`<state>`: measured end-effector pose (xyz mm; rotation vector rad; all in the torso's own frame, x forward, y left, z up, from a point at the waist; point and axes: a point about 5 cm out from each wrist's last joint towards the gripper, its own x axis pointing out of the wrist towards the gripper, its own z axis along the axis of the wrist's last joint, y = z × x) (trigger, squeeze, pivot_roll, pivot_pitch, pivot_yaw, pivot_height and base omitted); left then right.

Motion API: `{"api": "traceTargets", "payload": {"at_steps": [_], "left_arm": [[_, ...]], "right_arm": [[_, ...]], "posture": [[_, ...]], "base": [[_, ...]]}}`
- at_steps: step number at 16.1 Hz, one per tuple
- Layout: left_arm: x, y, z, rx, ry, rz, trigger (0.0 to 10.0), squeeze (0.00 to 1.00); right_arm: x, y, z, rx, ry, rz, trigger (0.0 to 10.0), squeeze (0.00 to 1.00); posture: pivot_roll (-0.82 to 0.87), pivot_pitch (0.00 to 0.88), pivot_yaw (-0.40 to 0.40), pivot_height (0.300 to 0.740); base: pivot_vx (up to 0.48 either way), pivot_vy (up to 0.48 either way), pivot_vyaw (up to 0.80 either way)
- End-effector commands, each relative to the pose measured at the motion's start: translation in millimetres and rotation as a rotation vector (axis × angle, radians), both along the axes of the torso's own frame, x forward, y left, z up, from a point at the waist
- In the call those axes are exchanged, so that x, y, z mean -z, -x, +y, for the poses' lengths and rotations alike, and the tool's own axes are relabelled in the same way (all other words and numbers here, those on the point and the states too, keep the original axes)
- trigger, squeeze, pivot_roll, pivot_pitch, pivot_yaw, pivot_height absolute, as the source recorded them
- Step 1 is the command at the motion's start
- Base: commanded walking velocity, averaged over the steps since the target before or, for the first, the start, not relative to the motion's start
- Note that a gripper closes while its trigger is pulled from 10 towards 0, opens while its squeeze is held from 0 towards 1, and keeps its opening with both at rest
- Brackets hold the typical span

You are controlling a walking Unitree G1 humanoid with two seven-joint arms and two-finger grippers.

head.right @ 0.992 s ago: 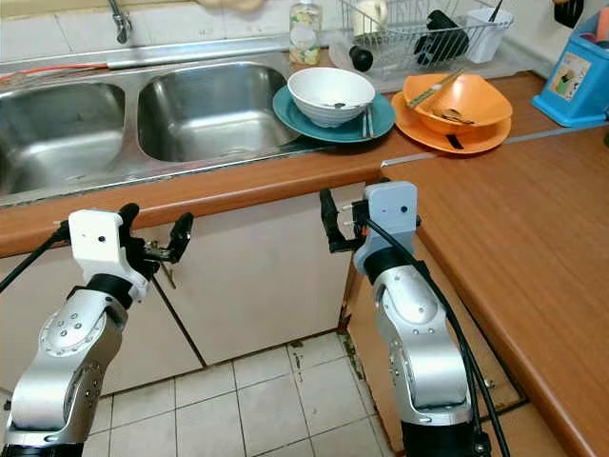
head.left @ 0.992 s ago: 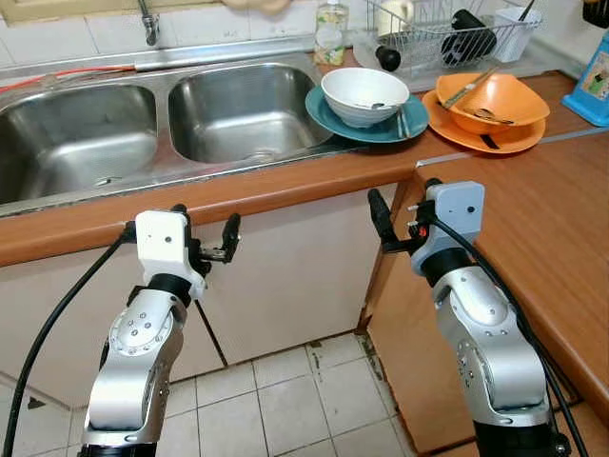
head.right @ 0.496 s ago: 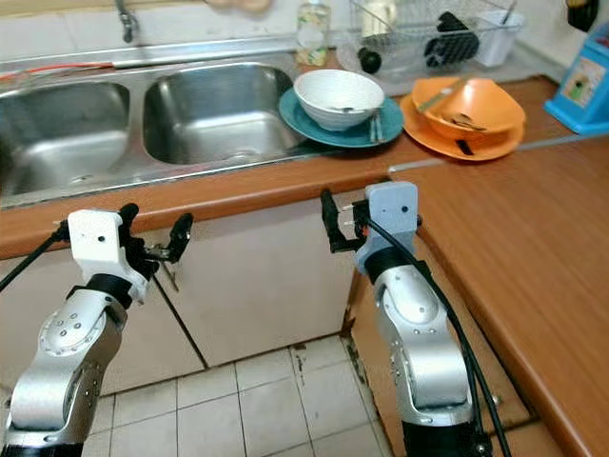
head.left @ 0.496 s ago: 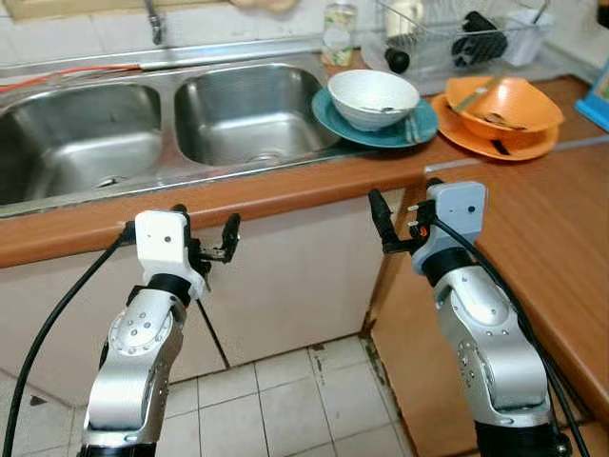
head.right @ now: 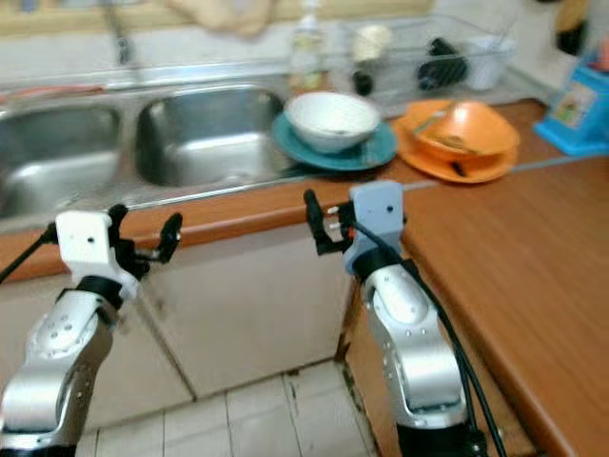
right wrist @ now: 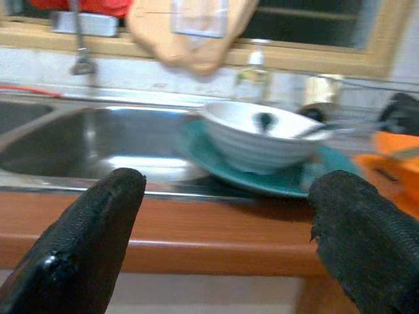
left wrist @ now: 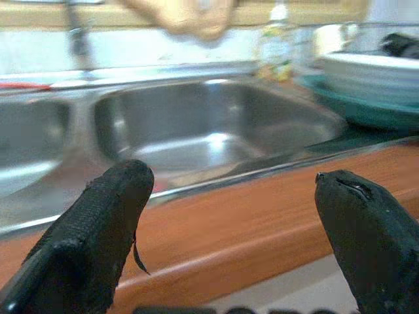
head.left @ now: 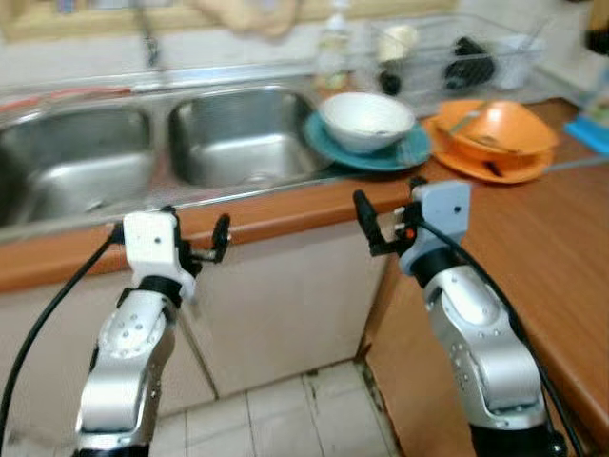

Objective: Kitchen organization

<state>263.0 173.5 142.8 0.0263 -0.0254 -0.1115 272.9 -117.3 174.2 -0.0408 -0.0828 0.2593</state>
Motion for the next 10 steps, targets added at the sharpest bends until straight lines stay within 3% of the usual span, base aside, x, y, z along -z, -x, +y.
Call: {"api": "traceTargets", "payload": {"at_steps": [1,6,10], "left_arm": [[-3,-0.2,-5.3,0.019,-0.001,-0.006,10.0,0.0],[-4,3.2,-0.8,0.018,-0.012,-0.014,10.0,0.0],[-13,4.5,2.9,0.024,-0.016,-0.042,10.0,0.0]], "right_arm": [[0,0.3,-6.1,0.021,0.004,0.004,10.0,1.0],[-6,5.6,-4.7,0.026,-0.013,-0.048,10.0,1.0],[-35,20.3,-4.9,-0.034,-0.05,-0.189,10.0,1.0]], "posture": [[-0.04,0.0,0.029,0.74],[-0.03,0.0,0.03,0.74],[-0.03,0.0,0.031,0.74]], "base": [[0.364,0.0,0.0],[0.365,0.0,0.0],[0.358,0.0,0.0]]}}
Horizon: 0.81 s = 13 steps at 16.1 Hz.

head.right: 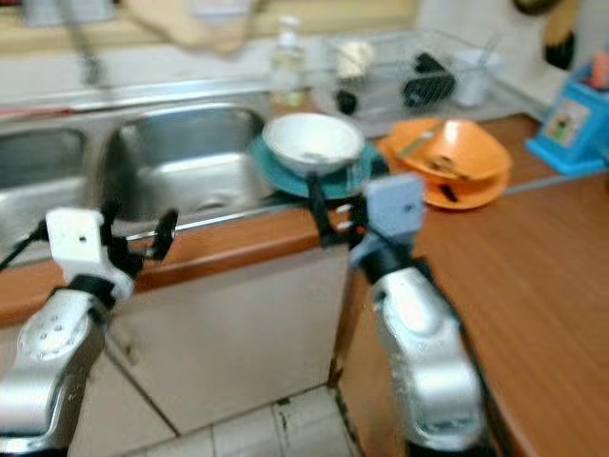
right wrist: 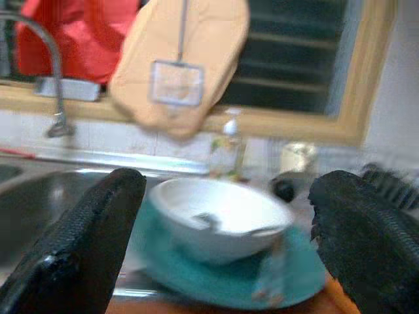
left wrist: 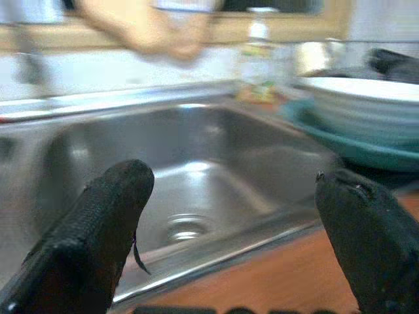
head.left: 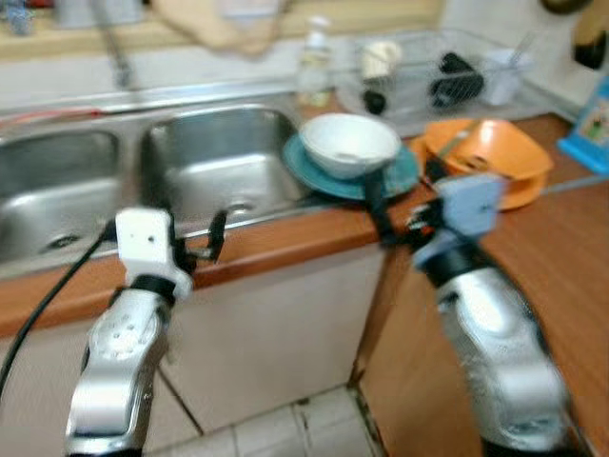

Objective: Kitchen organization

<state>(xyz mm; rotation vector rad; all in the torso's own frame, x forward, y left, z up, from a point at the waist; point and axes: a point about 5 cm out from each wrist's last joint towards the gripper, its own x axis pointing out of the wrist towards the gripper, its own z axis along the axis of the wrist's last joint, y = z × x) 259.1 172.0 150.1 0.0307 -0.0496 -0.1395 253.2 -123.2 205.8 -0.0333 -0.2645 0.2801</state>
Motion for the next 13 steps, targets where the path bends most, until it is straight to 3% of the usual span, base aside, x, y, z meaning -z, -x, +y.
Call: {"api": "traceTargets", "payload": {"at_steps": [1,6,7,8,13], "left_arm": [[-10,0.3,4.9,-0.003,-0.014,-0.029,10.0,0.0],[-30,-5.9,-1.5,0.042,-0.046,-0.085,10.0,0.0],[-31,-7.3,-2.8,0.046,-0.051,-0.087,10.0,0.0],[-32,-7.7,-3.3,0.048,-0.052,-0.088,10.0,0.0],[-35,-10.4,-10.2,0.108,-0.069,-0.075,10.0,0.0]], "right_arm": [[-8,2.2,0.4,-0.018,-0.022,-0.024,10.0,1.0],[-20,-2.2,-6.1,-0.019,-0.079,-0.006,10.0,1.0],[-22,-4.4,-6.8,-0.02,-0.084,-0.002,10.0,0.67],[-24,-5.9,-7.8,-0.018,-0.09,0.0,10.0,0.0],[-26,-8.4,-17.1,-0.02,-0.141,0.065,10.0,0.0]], "posture": [[-0.03,0.0,0.031,0.74],[-0.02,0.0,0.024,0.74],[-0.02,0.0,0.021,0.74],[-0.02,0.0,0.022,0.74],[-0.02,0.0,0.026,0.74]], "base": [[0.356,0.0,0.0],[0.346,0.0,0.0],[0.334,0.0,0.0],[0.326,0.0,0.0],[0.122,0.0,0.0]]}}
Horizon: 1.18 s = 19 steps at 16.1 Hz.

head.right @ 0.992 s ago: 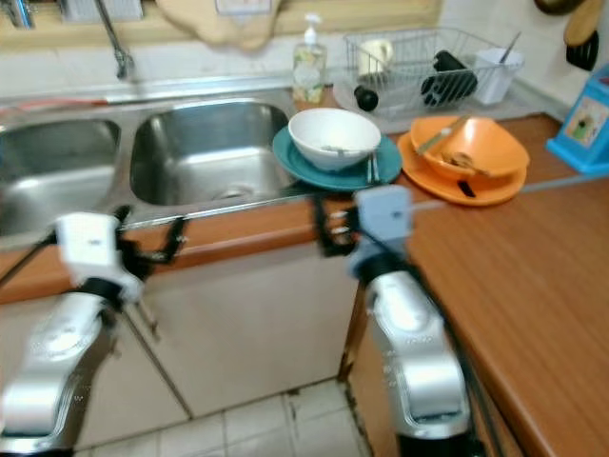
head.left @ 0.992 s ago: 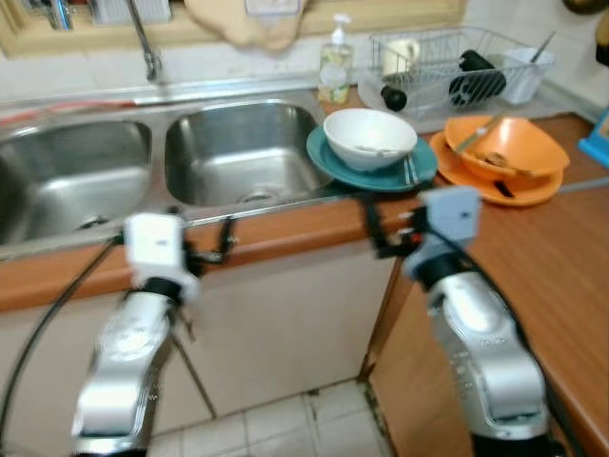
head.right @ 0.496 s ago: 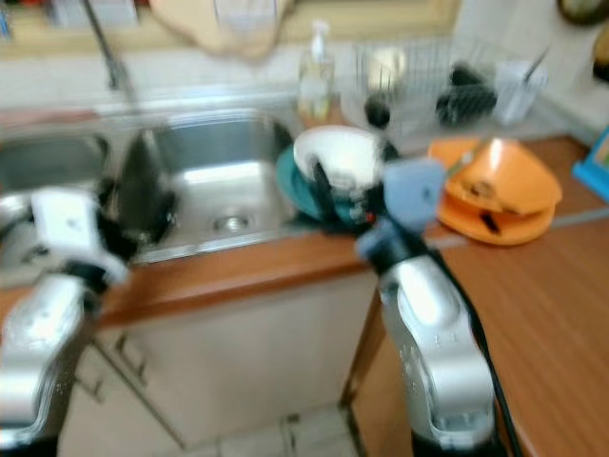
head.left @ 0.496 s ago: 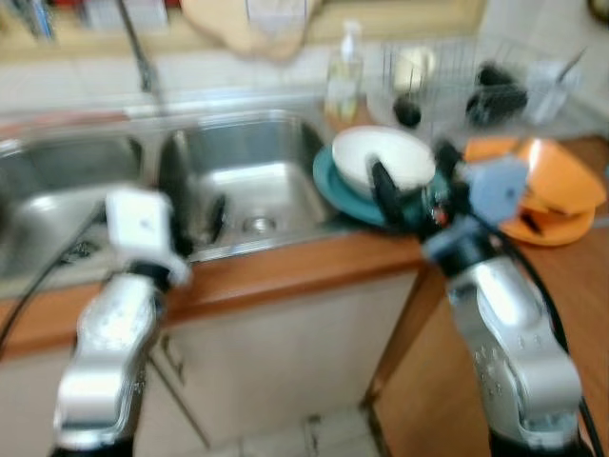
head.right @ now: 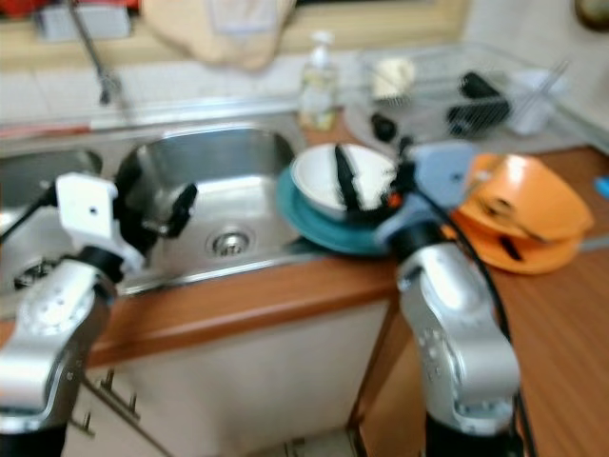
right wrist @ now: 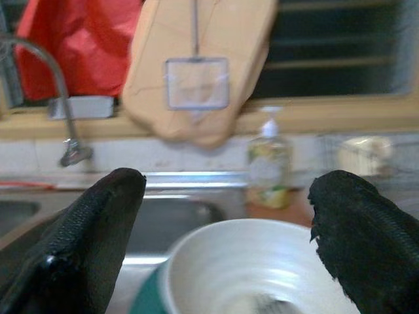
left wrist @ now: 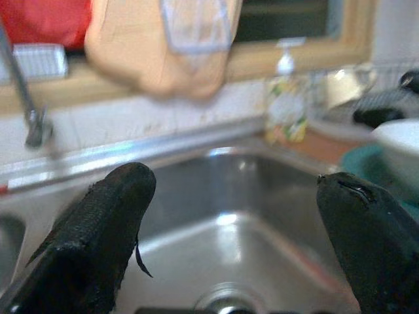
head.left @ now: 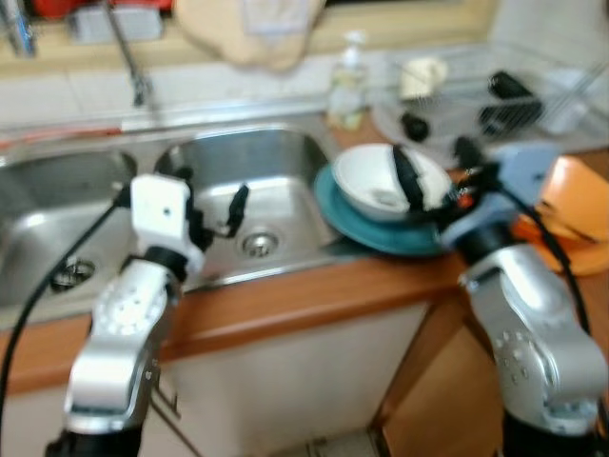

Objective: Kitchen organization

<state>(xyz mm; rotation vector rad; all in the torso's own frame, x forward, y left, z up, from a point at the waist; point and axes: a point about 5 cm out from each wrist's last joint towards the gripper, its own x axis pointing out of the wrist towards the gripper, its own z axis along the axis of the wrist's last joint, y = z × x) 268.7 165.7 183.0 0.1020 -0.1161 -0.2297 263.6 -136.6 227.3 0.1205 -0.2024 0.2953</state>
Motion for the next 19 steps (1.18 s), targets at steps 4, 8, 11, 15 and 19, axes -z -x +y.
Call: {"api": "traceTargets", "payload": {"at_steps": [4,8,11,15,19], "left_arm": [[1,-0.2,-15.4,0.119,0.009,0.044,10.0,0.0],[-2,-3.9,-23.0,0.23,0.031,0.064,10.0,0.0],[-6,-1.2,-29.8,0.377,0.021,0.092,10.0,0.0],[-4,11.1,-35.2,0.501,0.025,0.141,10.0,0.0],[-1,16.7,-39.2,0.553,0.029,0.172,10.0,0.0]], "right_arm": [[-9,-5.7,-24.8,0.07,0.008,0.014,10.0,0.0],[-4,-13.6,-47.0,0.089,0.01,0.074,10.0,0.0],[-1,-16.4,-72.0,0.069,-0.058,0.11,5.6,0.0],[13,-6.3,-73.6,-0.037,-0.03,0.173,0.0,0.0],[28,-3.7,-64.4,-0.093,-0.035,0.231,0.0,0.0]], "posture": [[-0.02,0.0,0.028,0.74],[-0.02,0.0,0.022,0.74],[-0.02,0.0,0.01,0.74],[-0.02,0.0,0.004,0.74],[-0.02,0.0,-0.001,0.74]], "base": [[0.0,0.0,0.0],[0.0,0.0,0.0],[0.0,0.0,0.0],[0.0,0.0,0.0],[0.0,0.0,0.0]]}}
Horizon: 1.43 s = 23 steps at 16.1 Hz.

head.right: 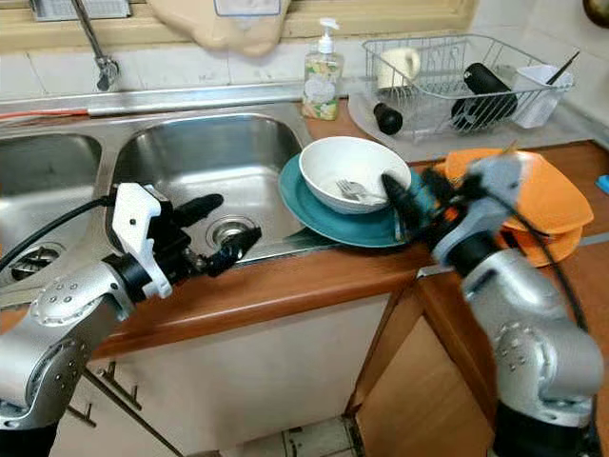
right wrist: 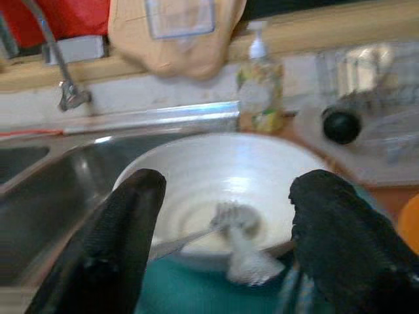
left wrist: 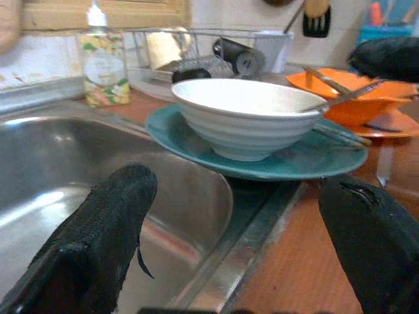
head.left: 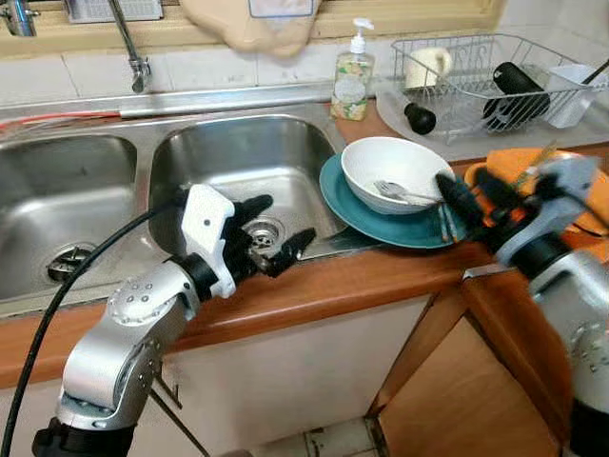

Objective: Kitchen organization

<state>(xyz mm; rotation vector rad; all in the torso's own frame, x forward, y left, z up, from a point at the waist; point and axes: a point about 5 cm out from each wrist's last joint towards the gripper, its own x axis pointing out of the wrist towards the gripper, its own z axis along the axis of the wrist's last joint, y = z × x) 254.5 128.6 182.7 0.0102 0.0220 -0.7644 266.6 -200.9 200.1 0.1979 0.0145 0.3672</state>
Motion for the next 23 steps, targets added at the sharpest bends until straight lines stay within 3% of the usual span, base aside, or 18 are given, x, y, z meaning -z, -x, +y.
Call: {"api": "traceTargets", "payload": {"at_steps": [1,15,18,23], "left_arm": [[-1,3.5,-2.2,0.031,-0.012,0.007,10.0,0.0],[-1,16.4,-6.2,0.086,0.013,0.043,10.0,0.0],[-5,18.4,-8.0,0.134,0.055,0.058,10.0,0.0],[-11,10.2,-10.1,0.13,0.032,0.019,10.0,0.0]], "right_arm": [[3,-1.7,-0.1,0.008,-0.005,0.022,0.0,0.0],[19,-3.6,-2.0,0.062,-0.106,0.095,0.0,0.0],[17,-2.9,-0.2,0.06,-0.112,0.083,0.0,0.0],[-1,-4.9,-5.5,0.096,-0.093,0.015,0.0,0.0]], "posture": [[-0.02,0.0,0.0,0.74],[-0.01,0.0,-0.008,0.74],[-0.02,0.0,0.012,0.74],[-0.03,0.0,0.024,0.74]], "base": [[0.0,0.0,0.0],[0.0,0.0,0.0],[0.0,0.0,0.0],[0.0,0.0,0.0]]}}
